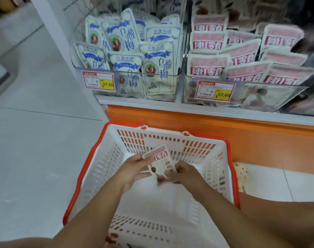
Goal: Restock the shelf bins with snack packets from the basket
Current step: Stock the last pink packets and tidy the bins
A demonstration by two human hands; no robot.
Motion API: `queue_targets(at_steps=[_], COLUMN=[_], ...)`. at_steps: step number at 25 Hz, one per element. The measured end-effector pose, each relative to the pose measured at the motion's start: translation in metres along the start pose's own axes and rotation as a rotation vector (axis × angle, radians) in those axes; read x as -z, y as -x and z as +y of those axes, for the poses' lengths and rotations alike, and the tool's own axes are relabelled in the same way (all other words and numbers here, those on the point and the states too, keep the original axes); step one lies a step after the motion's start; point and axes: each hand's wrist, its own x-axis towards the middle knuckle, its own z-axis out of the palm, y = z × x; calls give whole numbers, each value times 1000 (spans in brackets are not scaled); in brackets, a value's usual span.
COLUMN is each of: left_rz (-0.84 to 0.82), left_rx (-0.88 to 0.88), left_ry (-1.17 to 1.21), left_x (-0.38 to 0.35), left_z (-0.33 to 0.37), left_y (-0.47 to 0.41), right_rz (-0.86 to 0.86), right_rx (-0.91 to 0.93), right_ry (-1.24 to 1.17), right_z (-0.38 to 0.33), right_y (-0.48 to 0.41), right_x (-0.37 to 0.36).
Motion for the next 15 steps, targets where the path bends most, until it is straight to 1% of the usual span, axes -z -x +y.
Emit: queue_targets(at_steps=[2,4,8,10,12,15], left_rz=[-64,-104,-93,-83,-60,-59], left_rx=[-33,-79,-149,-170,-198,-330], left_ry=[42,63,48,44,6,-138], left_x=[-13,-25,-39,-43,-47,-61], left_z=[7,11,24,27,33,69], left_y=[18,34,59,69,78,90], right_rz=[-3,-39,-57,-64,-63,47], right_rx=[50,74,103,116,161,325], right_ry=[-132,-204,-271,-244,-155,-8], right_z=[-14,-22,-33,-39,-53,-101], right_y=[17,31,57,69,82,107], right_x=[5,10,19,20,20,32])
